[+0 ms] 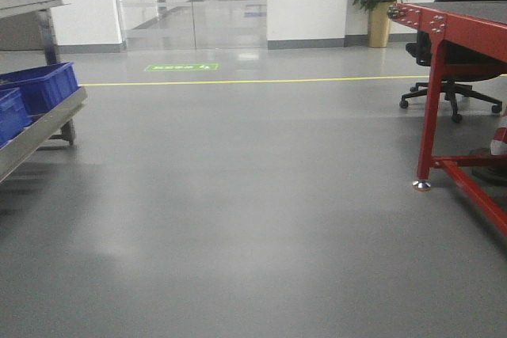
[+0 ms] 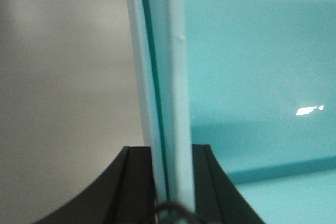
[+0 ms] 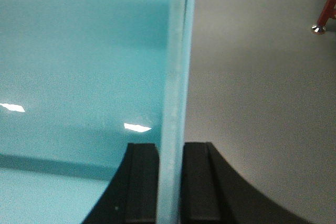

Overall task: Move two blue bins to right shelf middle
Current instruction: 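Drive the base along the aisle past the red workbench, holding the bin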

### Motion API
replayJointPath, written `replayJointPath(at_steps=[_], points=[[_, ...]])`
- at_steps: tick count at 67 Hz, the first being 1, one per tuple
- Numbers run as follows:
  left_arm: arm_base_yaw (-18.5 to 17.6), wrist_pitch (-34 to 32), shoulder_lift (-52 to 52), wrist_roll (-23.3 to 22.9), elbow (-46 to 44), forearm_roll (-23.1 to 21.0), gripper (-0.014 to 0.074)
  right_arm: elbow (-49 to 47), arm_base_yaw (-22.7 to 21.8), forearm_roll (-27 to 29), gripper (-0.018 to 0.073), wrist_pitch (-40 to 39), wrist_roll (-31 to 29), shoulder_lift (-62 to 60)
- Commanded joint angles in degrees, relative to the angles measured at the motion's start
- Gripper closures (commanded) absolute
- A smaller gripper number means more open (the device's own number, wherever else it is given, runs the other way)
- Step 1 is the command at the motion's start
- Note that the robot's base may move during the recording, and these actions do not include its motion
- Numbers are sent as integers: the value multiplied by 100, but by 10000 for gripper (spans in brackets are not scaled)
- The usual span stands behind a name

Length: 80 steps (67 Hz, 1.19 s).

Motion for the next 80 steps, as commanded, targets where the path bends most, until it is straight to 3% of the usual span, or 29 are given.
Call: replayJointPath(at_steps=[1, 80], points=[[-25, -502, -95, 126, -114, 93, 707, -107, -7, -71, 721, -466, -81, -113], [-25, -502, -95, 126, -114, 93, 707, -107, -7, -71, 721, -466, -81, -113]])
